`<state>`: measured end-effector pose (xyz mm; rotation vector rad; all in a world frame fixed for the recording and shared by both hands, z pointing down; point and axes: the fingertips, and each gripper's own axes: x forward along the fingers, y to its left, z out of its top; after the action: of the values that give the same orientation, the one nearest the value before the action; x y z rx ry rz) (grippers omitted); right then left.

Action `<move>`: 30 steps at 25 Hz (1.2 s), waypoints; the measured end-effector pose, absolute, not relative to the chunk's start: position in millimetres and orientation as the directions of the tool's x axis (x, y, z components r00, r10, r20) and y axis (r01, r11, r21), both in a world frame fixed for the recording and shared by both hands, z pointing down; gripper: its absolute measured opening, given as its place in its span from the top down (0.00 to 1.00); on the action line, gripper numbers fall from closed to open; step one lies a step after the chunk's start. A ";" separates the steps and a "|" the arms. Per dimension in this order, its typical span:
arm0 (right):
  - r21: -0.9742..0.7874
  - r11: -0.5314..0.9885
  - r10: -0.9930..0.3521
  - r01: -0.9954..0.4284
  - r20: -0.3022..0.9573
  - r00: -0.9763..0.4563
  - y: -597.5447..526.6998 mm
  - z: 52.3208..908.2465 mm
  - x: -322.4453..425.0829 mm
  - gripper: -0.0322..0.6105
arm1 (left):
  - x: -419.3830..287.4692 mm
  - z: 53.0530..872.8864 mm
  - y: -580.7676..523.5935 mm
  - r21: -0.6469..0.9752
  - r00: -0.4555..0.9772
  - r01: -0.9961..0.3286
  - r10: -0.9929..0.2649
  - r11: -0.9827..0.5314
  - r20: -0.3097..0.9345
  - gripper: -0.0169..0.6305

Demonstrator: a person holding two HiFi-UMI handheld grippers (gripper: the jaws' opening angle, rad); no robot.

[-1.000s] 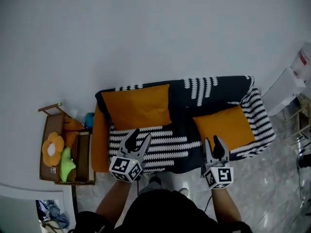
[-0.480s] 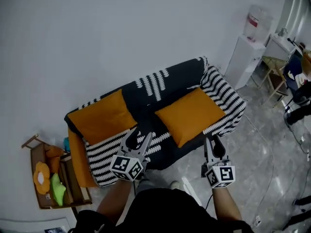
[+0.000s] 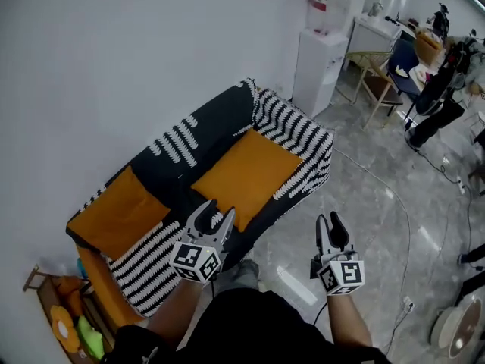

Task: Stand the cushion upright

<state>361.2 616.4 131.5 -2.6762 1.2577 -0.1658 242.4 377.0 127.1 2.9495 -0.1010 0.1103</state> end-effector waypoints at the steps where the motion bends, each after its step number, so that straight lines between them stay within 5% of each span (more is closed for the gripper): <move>1: -0.204 -0.633 -0.766 -0.747 0.023 0.643 617.8 131.9 367.3 0.71 | 253.9 129.4 376.5 0.184 0.995 -0.064 -0.049 -0.981 0.081 0.62; 11: -0.155 -0.645 -0.755 -0.749 -0.027 0.656 566.8 107.9 469.1 0.71 | 366.8 119.1 327.4 0.169 0.998 -0.037 -0.029 -0.985 0.052 0.61; 25: -0.147 -0.545 -0.835 -0.825 0.013 0.550 417.8 116.3 592.7 0.71 | 434.7 136.0 191.1 0.193 0.979 -0.199 -0.187 -0.961 0.080 0.57; 30: -0.161 -0.443 -0.896 -0.882 0.037 0.443 365.9 126.9 613.0 0.59 | 426.3 146.8 160.6 0.209 0.948 -0.316 -0.298 -0.925 0.112 0.55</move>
<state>613.0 365.9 126.9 -2.5668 1.5884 -0.1763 426.3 160.6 146.8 2.8763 -0.4595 0.1145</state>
